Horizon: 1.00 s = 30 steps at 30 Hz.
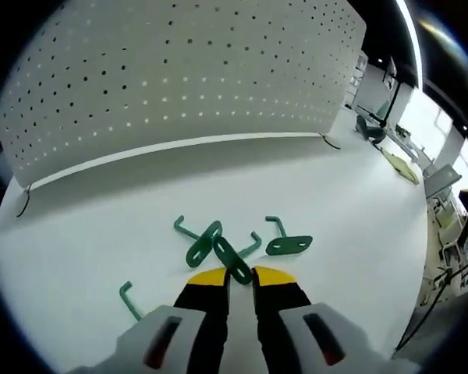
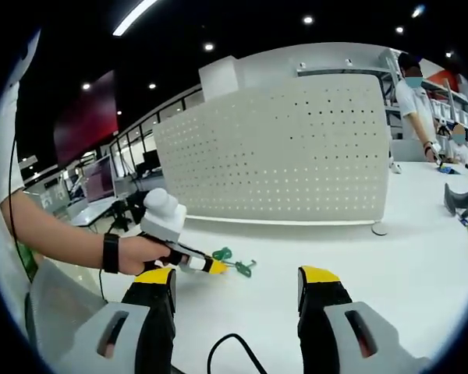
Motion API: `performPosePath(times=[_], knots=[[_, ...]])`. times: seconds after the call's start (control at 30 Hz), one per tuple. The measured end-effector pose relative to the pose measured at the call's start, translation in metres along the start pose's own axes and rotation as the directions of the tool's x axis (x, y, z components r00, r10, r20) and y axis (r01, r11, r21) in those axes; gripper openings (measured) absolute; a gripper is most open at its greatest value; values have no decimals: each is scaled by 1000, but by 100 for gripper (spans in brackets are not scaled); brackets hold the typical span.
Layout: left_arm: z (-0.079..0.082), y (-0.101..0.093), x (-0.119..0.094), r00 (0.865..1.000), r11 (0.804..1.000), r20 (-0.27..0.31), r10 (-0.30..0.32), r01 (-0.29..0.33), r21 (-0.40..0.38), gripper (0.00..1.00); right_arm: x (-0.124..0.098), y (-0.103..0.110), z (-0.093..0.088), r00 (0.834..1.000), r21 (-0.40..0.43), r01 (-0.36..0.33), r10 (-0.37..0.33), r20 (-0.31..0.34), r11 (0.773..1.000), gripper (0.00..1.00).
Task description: Insert the hook assembly into the mounting plate slot until the hook locks in place.
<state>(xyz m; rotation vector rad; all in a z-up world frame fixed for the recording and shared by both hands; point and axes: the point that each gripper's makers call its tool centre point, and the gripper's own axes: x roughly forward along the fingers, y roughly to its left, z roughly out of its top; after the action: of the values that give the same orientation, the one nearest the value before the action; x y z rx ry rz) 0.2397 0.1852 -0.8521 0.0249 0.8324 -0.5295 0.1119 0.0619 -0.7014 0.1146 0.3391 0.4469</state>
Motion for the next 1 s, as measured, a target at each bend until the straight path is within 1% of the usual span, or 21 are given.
performPosePath(times=[0.33,0.7,0.77,1.0], knots=[[0,3,0,1000,1000,-3,13,-13,23,7,0,-3,3,1000,-2,3,-3,5,1000,64],[-1,7,-5,1000,999,-3,20,-20,27,4,3,3,4,1000,-14,-15,15,-3,1000,64],[-1,8,-5,1000,1000,3,21,-21,23,4,3,4,5,1000,-18,-18,18,-2,1000,64],[7,3,-11,999,1000,35,-10,9,10,4,2,5,5,1000,-19,-18,18,0,1000,63]])
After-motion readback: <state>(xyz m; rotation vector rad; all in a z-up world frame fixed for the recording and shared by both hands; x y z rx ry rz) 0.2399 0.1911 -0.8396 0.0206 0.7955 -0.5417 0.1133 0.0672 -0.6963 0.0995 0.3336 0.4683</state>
